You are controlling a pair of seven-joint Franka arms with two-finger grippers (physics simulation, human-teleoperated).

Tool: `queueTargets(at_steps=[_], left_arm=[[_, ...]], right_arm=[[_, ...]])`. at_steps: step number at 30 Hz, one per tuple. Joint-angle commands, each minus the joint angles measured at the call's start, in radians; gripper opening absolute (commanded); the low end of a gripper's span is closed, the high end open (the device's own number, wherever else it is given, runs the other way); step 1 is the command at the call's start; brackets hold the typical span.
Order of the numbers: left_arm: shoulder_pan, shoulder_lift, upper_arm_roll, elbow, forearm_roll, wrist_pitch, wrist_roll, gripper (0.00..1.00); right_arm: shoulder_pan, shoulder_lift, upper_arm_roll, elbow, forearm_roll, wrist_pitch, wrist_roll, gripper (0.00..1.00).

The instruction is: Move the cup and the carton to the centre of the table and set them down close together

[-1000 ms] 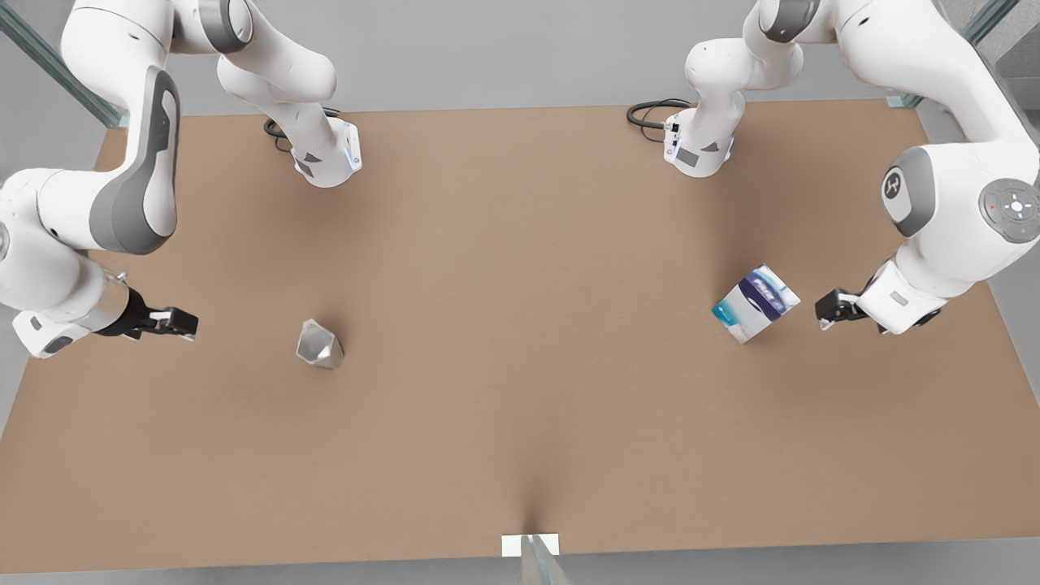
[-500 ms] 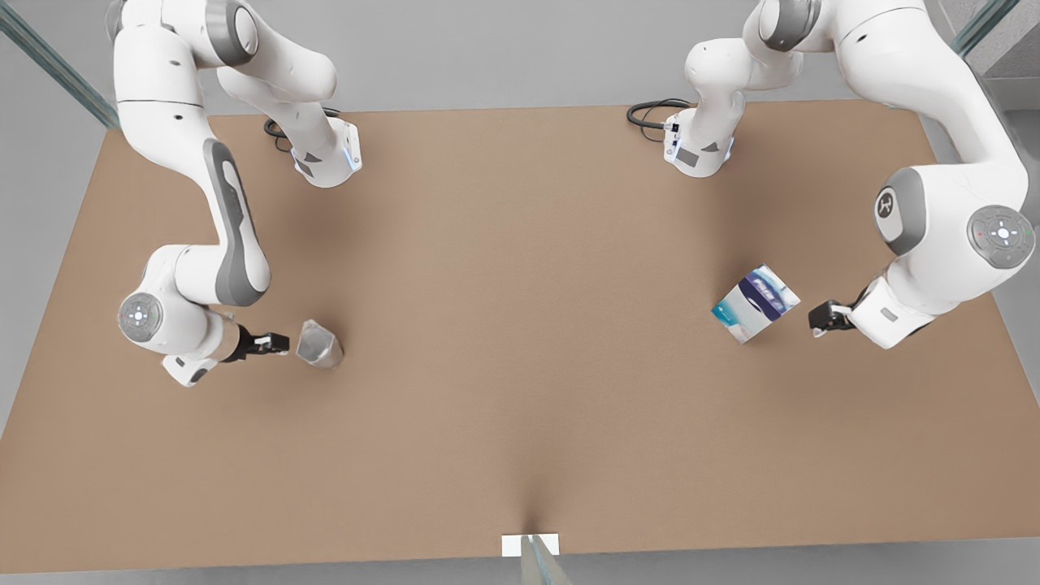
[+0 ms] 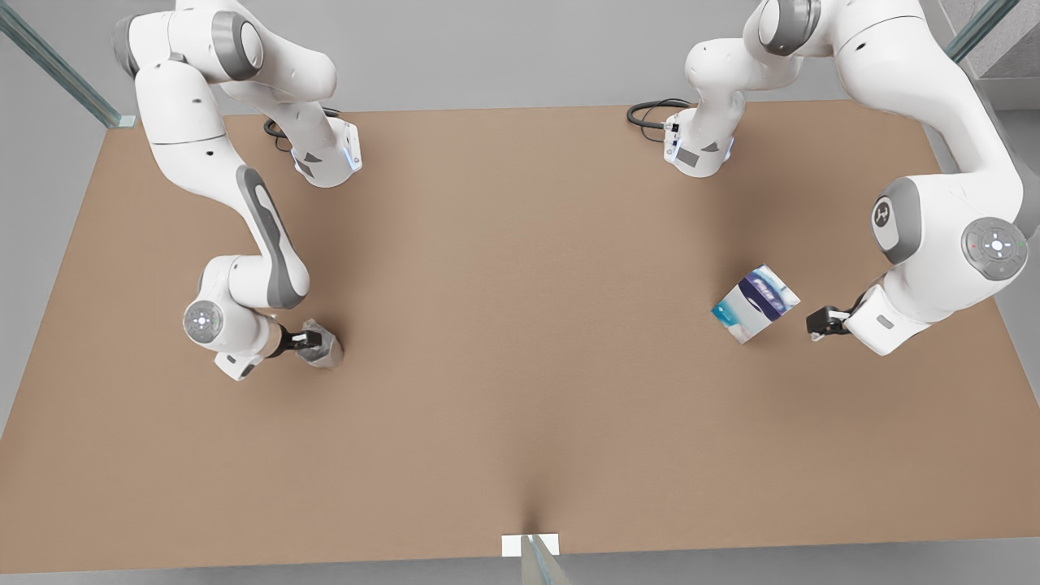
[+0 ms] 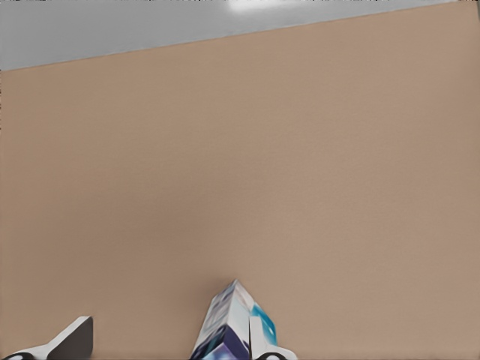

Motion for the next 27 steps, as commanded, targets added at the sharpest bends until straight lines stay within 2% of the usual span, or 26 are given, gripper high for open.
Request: queueTargets(at_steps=[1, 2, 3, 4, 5, 6, 7, 8, 11, 13, 24, 27], left_arm=[[0.000, 0.000, 0.000, 0.001, -0.001, -0.001, 0.002, 1.00], [0.000, 0.000, 0.000, 0.001, 0.001, -0.001, 0.002, 1.00], [0.000, 0.000, 0.000, -0.001, -0.001, -0.001, 0.002, 1.00], [0.000, 0.000, 0.000, -0.001, -0.001, 0.001, 0.002, 1.00], [0.000, 0.000, 0.000, 0.001, -0.001, -0.001, 0.002, 1.00], [0.000, 0.001, 0.000, 0.001, -0.002, -0.001, 0.002, 1.00], [0.000, 0.001, 0.000, 0.001, -0.002, -0.001, 0.002, 1.00], [0.000, 0.001, 0.000, -0.001, -0.001, 0.001, 0.002, 1.00], [0.000, 0.009, 0.000, 0.001, -0.002, 0.001, 0.002, 1.00], [0.000, 0.011, 0.000, 0.001, -0.001, -0.001, 0.002, 1.00], [0.000, 0.011, 0.006, 0.004, -0.005, -0.001, 0.003, 1.00], [0.000, 0.011, 0.006, 0.004, -0.004, -0.001, 0.005, 1.00]], right_arm=[[0.000, 0.001, 0.000, 0.001, 0.000, -0.003, 0.000, 1.00], [0.000, 0.003, 0.000, -0.001, 0.000, -0.003, 0.002, 1.00], [0.000, 0.004, 0.000, -0.006, 0.000, -0.003, 0.002, 0.88], [0.000, 0.007, 0.001, -0.006, 0.000, -0.003, 0.003, 0.70], [0.001, 0.007, 0.001, -0.006, 0.000, -0.003, 0.003, 0.58], [0.011, 0.009, 0.000, -0.006, 0.000, -0.003, 0.008, 0.31], [0.012, 0.009, 0.000, -0.006, 0.000, -0.004, 0.007, 0.24], [0.014, 0.010, 0.001, -0.006, 0.000, -0.001, 0.007, 0.22], [0.014, 0.015, 0.001, -0.004, 0.000, -0.027, 0.135, 0.25], [0.014, 0.016, 0.001, -0.006, 0.002, -0.029, 0.184, 0.21], [0.031, 0.015, 0.003, 0.010, -0.002, -0.032, 0.186, 0.21], [0.031, 0.001, 0.040, 0.054, -0.002, -0.084, 0.180, 0.21]])
